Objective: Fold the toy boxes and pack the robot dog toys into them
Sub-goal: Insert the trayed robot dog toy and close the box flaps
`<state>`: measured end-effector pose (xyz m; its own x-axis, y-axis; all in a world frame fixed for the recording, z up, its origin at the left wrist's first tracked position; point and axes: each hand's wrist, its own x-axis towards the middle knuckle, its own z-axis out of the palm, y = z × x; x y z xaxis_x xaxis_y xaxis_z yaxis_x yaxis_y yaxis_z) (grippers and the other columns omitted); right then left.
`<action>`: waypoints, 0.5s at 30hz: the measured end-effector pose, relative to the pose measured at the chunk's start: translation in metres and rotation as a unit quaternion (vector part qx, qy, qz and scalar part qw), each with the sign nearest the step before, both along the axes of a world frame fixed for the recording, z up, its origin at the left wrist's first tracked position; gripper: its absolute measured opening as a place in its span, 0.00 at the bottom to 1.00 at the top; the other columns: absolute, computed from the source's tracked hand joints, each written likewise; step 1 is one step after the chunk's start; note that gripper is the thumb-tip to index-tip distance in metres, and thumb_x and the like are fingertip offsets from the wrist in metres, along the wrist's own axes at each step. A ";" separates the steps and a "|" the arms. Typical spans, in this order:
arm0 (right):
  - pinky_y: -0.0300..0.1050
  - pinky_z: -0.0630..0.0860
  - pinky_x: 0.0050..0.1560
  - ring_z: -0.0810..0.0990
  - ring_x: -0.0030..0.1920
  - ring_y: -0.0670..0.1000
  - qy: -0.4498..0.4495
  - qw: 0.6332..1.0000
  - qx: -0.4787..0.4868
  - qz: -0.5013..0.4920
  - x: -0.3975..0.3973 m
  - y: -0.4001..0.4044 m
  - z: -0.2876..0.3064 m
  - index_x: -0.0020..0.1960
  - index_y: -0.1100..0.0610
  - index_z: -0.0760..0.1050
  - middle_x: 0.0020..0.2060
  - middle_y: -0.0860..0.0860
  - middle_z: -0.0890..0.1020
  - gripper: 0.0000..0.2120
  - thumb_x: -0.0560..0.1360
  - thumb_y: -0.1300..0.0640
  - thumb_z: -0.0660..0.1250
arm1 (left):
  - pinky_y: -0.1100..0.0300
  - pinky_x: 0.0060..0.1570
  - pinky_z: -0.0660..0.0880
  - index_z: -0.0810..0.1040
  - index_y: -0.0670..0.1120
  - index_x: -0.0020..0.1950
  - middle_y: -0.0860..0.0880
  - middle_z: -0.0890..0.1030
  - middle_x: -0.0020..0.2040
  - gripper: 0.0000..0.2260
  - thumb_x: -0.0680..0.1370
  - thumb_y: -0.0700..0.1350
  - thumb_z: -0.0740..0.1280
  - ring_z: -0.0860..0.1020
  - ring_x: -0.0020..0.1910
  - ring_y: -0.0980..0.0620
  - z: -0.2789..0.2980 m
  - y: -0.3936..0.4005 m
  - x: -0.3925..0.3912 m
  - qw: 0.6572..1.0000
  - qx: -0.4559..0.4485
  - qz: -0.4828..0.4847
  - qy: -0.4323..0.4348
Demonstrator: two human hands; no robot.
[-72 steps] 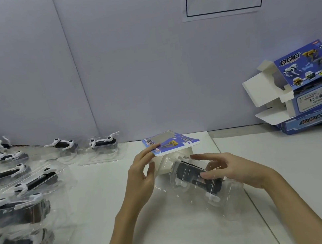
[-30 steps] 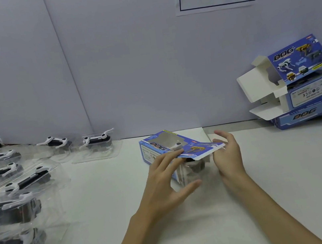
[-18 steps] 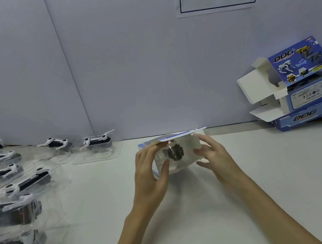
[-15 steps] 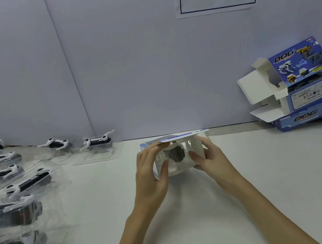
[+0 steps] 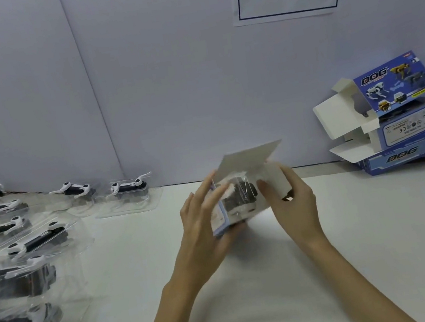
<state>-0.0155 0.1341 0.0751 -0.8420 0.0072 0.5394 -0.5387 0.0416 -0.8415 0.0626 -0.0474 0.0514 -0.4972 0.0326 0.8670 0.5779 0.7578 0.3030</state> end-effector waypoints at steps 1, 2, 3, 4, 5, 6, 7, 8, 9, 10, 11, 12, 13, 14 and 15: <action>0.32 0.75 0.44 0.81 0.44 0.39 -0.001 1.000 -0.010 0.002 0.001 0.000 0.003 0.65 0.43 0.79 0.49 0.35 0.85 0.14 0.80 0.51 0.72 | 0.50 0.75 0.68 0.60 0.61 0.79 0.50 0.64 0.81 0.41 0.74 0.44 0.80 0.64 0.80 0.49 0.002 0.000 0.001 0.998 0.064 -0.028 -0.007; 0.35 0.76 0.42 0.79 0.40 0.40 -0.002 1.000 -0.018 0.008 0.003 -0.001 0.005 0.65 0.41 0.79 0.47 0.35 0.84 0.13 0.81 0.49 0.70 | 0.53 0.73 0.71 0.60 0.61 0.78 0.50 0.66 0.80 0.41 0.74 0.42 0.80 0.67 0.78 0.47 0.004 -0.001 0.001 0.990 0.127 -0.053 -0.019; 0.38 0.78 0.42 0.80 0.40 0.42 0.000 1.000 -0.022 0.020 0.005 -0.002 0.008 0.66 0.41 0.78 0.46 0.35 0.84 0.12 0.83 0.48 0.67 | 0.52 0.70 0.75 0.61 0.60 0.77 0.51 0.68 0.78 0.40 0.74 0.42 0.80 0.69 0.77 0.46 0.006 -0.003 0.002 0.981 0.177 -0.071 -0.032; 0.41 0.80 0.44 0.82 0.45 0.43 0.006 0.999 -0.021 0.035 0.008 -0.003 0.010 0.68 0.42 0.78 0.49 0.37 0.84 0.13 0.84 0.47 0.64 | 0.49 0.68 0.76 0.62 0.59 0.76 0.50 0.70 0.77 0.38 0.74 0.43 0.80 0.71 0.75 0.44 0.008 -0.004 0.003 0.972 0.213 -0.084 -0.046; 0.44 0.81 0.50 0.83 0.53 0.44 0.016 0.999 -0.016 0.046 0.011 -0.004 0.013 0.70 0.44 0.77 0.54 0.38 0.83 0.15 0.85 0.46 0.62 | 0.47 0.67 0.77 0.64 0.58 0.76 0.50 0.71 0.77 0.36 0.75 0.44 0.79 0.72 0.75 0.44 0.010 -0.005 0.004 0.964 0.238 -0.099 -0.062; 0.45 0.81 0.56 0.81 0.59 0.45 0.030 0.998 -0.007 0.054 0.014 -0.004 0.014 0.73 0.46 0.76 0.60 0.42 0.82 0.19 0.85 0.45 0.61 | 0.44 0.67 0.78 0.65 0.57 0.76 0.50 0.72 0.76 0.34 0.76 0.45 0.78 0.73 0.74 0.45 0.012 -0.005 0.005 0.956 0.257 -0.117 -0.077; 0.44 0.80 0.60 0.79 0.63 0.45 0.044 0.997 0.007 0.063 0.016 -0.004 0.014 0.75 0.47 0.74 0.63 0.44 0.79 0.22 0.84 0.43 0.60 | 0.42 0.66 0.78 0.66 0.57 0.76 0.52 0.73 0.75 0.33 0.76 0.46 0.77 0.74 0.73 0.46 0.013 -0.005 0.006 0.947 0.278 -0.134 -0.091; 0.41 0.78 0.62 0.78 0.65 0.44 0.056 0.995 0.025 0.077 0.018 -0.005 0.014 0.78 0.47 0.70 0.64 0.43 0.77 0.25 0.83 0.42 0.60 | 0.40 0.65 0.78 0.67 0.58 0.76 0.53 0.73 0.75 0.32 0.77 0.48 0.76 0.74 0.73 0.46 0.015 -0.004 0.007 0.938 0.297 -0.148 -0.103; 0.38 0.77 0.61 0.78 0.64 0.42 0.061 0.993 0.041 0.094 0.020 -0.006 0.013 0.79 0.45 0.67 0.64 0.40 0.76 0.26 0.82 0.41 0.60 | 0.38 0.63 0.78 0.67 0.60 0.76 0.54 0.73 0.76 0.31 0.77 0.49 0.76 0.75 0.73 0.47 0.016 -0.002 0.008 0.928 0.314 -0.161 -0.115; 0.36 0.76 0.58 0.79 0.59 0.40 0.059 0.991 0.049 0.113 0.022 -0.008 0.012 0.80 0.43 0.64 0.59 0.37 0.76 0.27 0.82 0.42 0.60 | 0.37 0.62 0.79 0.68 0.61 0.76 0.54 0.72 0.76 0.30 0.77 0.50 0.75 0.75 0.73 0.47 0.017 -0.001 0.010 0.921 0.325 -0.171 -0.128; 0.36 0.76 0.53 0.78 0.51 0.37 0.053 0.989 0.052 0.125 0.022 -0.009 0.011 0.80 0.41 0.62 0.53 0.34 0.73 0.28 0.81 0.43 0.61 | 0.38 0.60 0.80 0.69 0.63 0.76 0.55 0.72 0.76 0.29 0.77 0.51 0.74 0.76 0.72 0.48 0.017 0.000 0.010 0.915 0.332 -0.178 -0.142; 0.39 0.78 0.51 0.77 0.45 0.37 0.048 0.989 0.051 0.131 0.021 -0.011 0.010 0.80 0.39 0.61 0.48 0.34 0.71 0.28 0.81 0.44 0.61 | 0.39 0.59 0.81 0.69 0.65 0.76 0.55 0.73 0.75 0.28 0.78 0.52 0.73 0.77 0.71 0.49 0.017 0.001 0.011 0.913 0.332 -0.180 -0.154; 0.43 0.80 0.51 0.78 0.44 0.38 0.045 0.989 0.045 0.136 0.020 -0.011 0.009 0.80 0.39 0.62 0.48 0.35 0.72 0.28 0.81 0.45 0.61 | 0.39 0.59 0.82 0.69 0.66 0.75 0.56 0.74 0.74 0.27 0.78 0.53 0.73 0.77 0.71 0.49 0.017 0.001 0.011 0.913 0.329 -0.177 -0.165; 0.50 0.82 0.53 0.81 0.49 0.41 0.039 0.988 0.036 0.143 0.020 -0.010 0.009 0.79 0.39 0.63 0.53 0.36 0.76 0.27 0.81 0.45 0.62 | 0.38 0.60 0.81 0.68 0.66 0.75 0.56 0.74 0.74 0.27 0.78 0.55 0.72 0.77 0.71 0.48 0.016 0.000 0.011 0.914 0.323 -0.172 -0.176; 0.56 0.84 0.54 0.83 0.56 0.46 0.027 0.987 0.027 0.155 0.019 -0.009 0.008 0.78 0.40 0.65 0.61 0.40 0.79 0.26 0.80 0.45 0.62 | 0.37 0.62 0.79 0.68 0.66 0.76 0.56 0.73 0.75 0.28 0.77 0.56 0.72 0.76 0.71 0.47 0.016 0.000 0.010 0.915 0.318 -0.170 -0.183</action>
